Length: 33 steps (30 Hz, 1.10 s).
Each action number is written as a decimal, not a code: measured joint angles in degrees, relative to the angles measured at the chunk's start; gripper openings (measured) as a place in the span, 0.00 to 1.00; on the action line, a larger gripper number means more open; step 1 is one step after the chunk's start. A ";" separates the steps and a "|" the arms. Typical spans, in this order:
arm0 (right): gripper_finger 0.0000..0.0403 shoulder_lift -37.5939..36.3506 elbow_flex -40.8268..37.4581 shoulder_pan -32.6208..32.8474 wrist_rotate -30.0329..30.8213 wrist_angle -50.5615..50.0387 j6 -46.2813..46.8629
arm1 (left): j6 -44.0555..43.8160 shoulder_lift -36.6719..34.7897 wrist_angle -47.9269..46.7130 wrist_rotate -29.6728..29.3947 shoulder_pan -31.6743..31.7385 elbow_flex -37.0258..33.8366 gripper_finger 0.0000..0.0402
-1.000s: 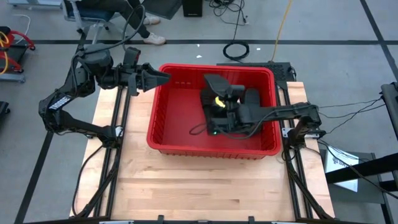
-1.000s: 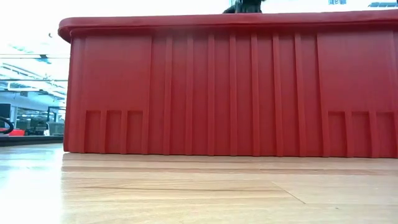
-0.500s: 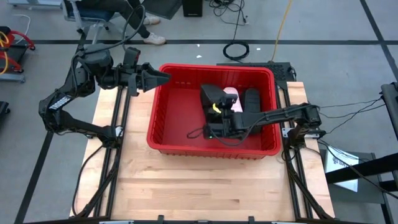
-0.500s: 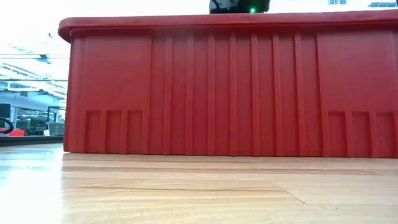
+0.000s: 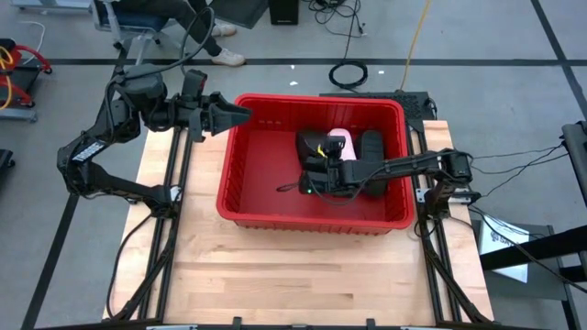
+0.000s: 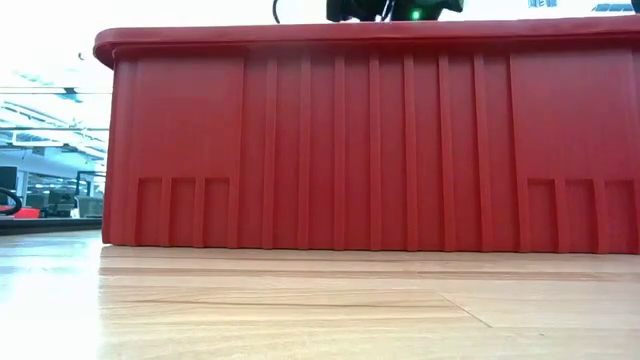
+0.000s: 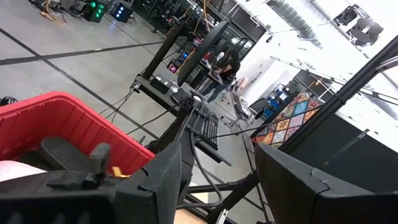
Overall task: Pick and place slides into bin
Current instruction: Put the black slide into the red container
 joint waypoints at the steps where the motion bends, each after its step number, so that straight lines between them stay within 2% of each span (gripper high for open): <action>1: 0.11 0.00 -0.26 -0.52 -0.81 0.46 -0.61 | -0.01 0.00 0.00 0.00 0.00 0.00 0.49; 8: 0.11 0.04 -1.02 -3.52 -1.52 7.04 -6.63 | -0.13 0.00 0.00 -0.03 -0.01 0.00 0.49; 11: 0.11 0.04 -1.04 -4.18 -4.50 8.42 -8.33 | -0.15 0.00 0.00 -0.04 0.00 0.00 0.49; 23: 0.11 -0.28 -4.60 -3.84 -11.72 7.01 -8.66 | -0.81 0.00 -0.02 -0.03 0.00 0.00 0.49; 28: 0.11 -0.20 -6.83 -2.35 -12.72 7.77 -7.83 | -0.81 0.00 -0.02 -0.02 -0.01 0.00 0.49; 33: 0.15 -0.17 -7.20 -1.99 -16.52 7.56 -5.45 | -1.05 0.00 -0.02 -0.04 0.00 0.00 0.49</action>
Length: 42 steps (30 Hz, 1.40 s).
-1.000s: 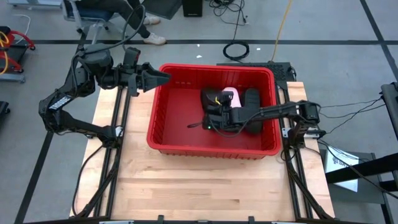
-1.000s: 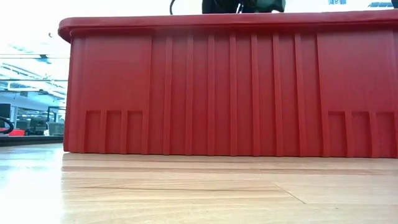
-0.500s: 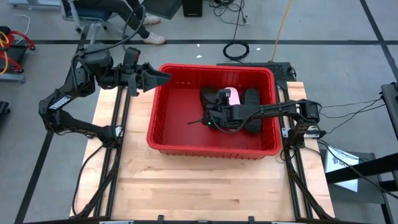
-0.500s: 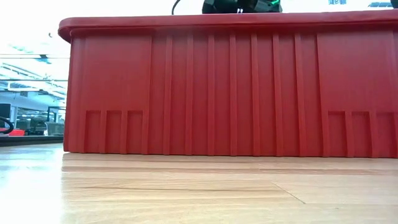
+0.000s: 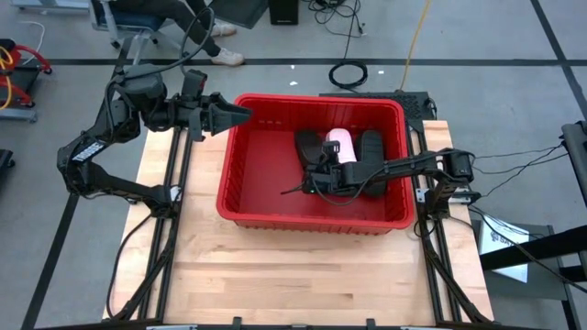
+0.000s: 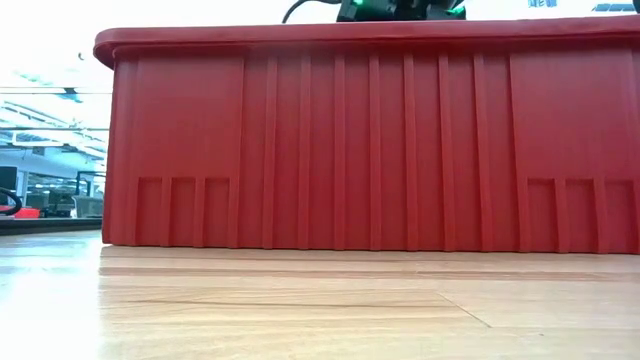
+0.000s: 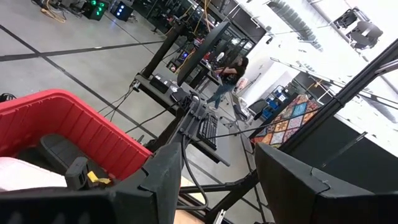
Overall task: Pick and place slides into bin
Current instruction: Put the black slide into the red container
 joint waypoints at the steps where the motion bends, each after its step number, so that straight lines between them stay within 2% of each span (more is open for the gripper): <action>1: 0.17 0.00 0.00 0.00 -0.29 -0.04 0.62 | -0.01 0.00 0.00 0.00 0.00 0.00 0.49; 5: 0.24 0.08 -0.02 0.02 -1.55 -0.06 1.69 | -0.22 0.00 0.00 0.00 0.00 0.00 0.49; 12: 0.40 0.13 -0.04 0.09 -7.40 -0.11 4.45 | -0.57 0.00 0.00 -0.39 0.00 0.00 0.49; 24: 0.61 -0.10 -0.22 1.86 -10.11 -0.36 3.71 | -0.65 0.00 0.00 -0.50 0.00 0.00 0.49; 32: 0.67 -5.08 -0.22 1.88 -15.25 0.23 1.43 | -0.59 0.00 -1.85 -1.61 0.00 0.00 0.49; 39: 0.66 -10.17 -0.17 2.62 -20.96 -0.49 0.39 | -0.54 0.00 -2.44 -2.65 0.00 0.00 0.49; 42: 0.66 -11.65 -0.17 3.16 -21.04 -0.73 0.44 | -0.52 0.00 -2.35 -2.99 0.02 0.00 0.49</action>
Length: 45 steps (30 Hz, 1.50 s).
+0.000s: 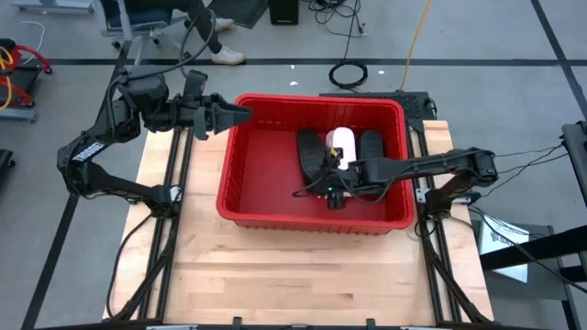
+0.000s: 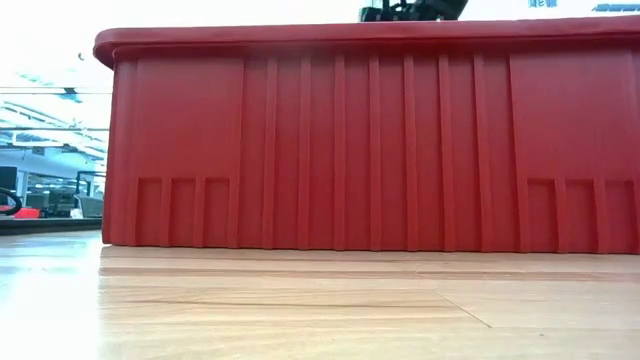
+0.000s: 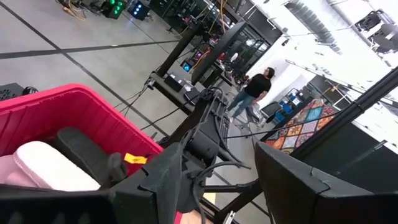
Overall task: Pick and place slides into bin
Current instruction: Put the black slide into the red container
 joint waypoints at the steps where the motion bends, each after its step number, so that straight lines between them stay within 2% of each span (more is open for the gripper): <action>1: 0.66 -0.47 0.00 0.17 0.02 -0.06 0.15 | 0.00 0.00 0.12 0.00 -0.01 0.00 0.49; 8: 0.65 -2.12 0.04 1.04 0.29 -0.65 4.22 | -0.06 0.00 1.09 0.00 -0.02 0.00 0.49; 13: 0.63 -1.52 0.07 0.57 6.37 -1.92 6.51 | -0.37 -0.02 2.13 -0.02 -0.02 0.00 0.49; 19: 0.60 -0.96 0.09 -2.14 6.65 -1.06 6.30 | -0.44 -0.02 2.12 -0.01 -0.02 0.00 0.49; 25: 0.57 -0.84 -5.13 -4.89 8.13 -0.93 6.01 | -0.48 -0.02 2.11 0.00 -0.02 0.00 0.49; 29: 0.57 -0.96 -8.79 -5.98 8.31 -0.80 10.26 | -0.59 -0.02 2.11 0.02 -0.09 0.00 0.49; 33: 0.57 -0.91 -9.85 -6.17 7.78 -0.37 13.61 | -0.61 -0.02 2.09 0.02 -0.54 0.00 0.49; 45: 0.55 -0.85 -9.99 -6.15 1.62 3.49 11.89 | 0.02 -0.02 2.04 -1.49 -0.54 0.00 0.49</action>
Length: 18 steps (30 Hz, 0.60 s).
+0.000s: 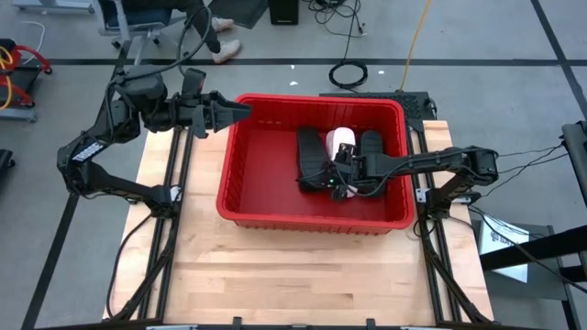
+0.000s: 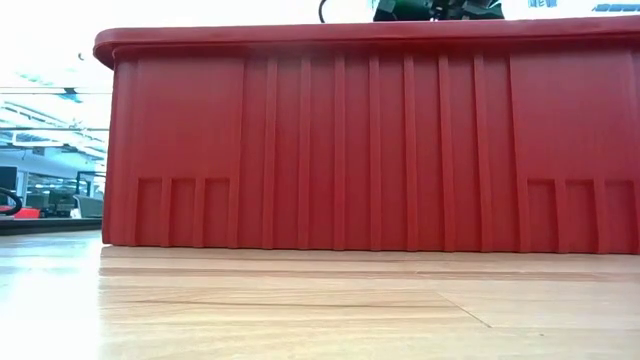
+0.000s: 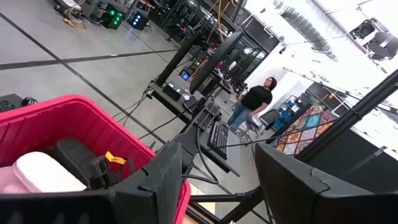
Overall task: Pick and place slides into bin
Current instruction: Put the black slide into the red container
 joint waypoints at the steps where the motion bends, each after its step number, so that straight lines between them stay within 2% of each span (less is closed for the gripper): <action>1: 0.54 -0.02 0.02 0.00 -0.02 0.00 0.04 | 0.13 0.00 0.00 -0.02 0.00 0.00 0.49; 6: 0.54 -0.11 0.02 0.00 -0.25 0.54 -0.50 | 0.48 0.02 -0.02 -0.02 0.00 0.00 0.49; 13: 0.53 -0.13 0.02 0.00 -4.03 3.69 -0.78 | 0.48 0.01 -0.04 -0.07 0.00 0.00 0.49; 18: 0.53 -0.15 0.02 -0.02 -1.63 2.74 -0.77 | 0.48 0.02 -0.04 -0.07 0.00 0.00 0.49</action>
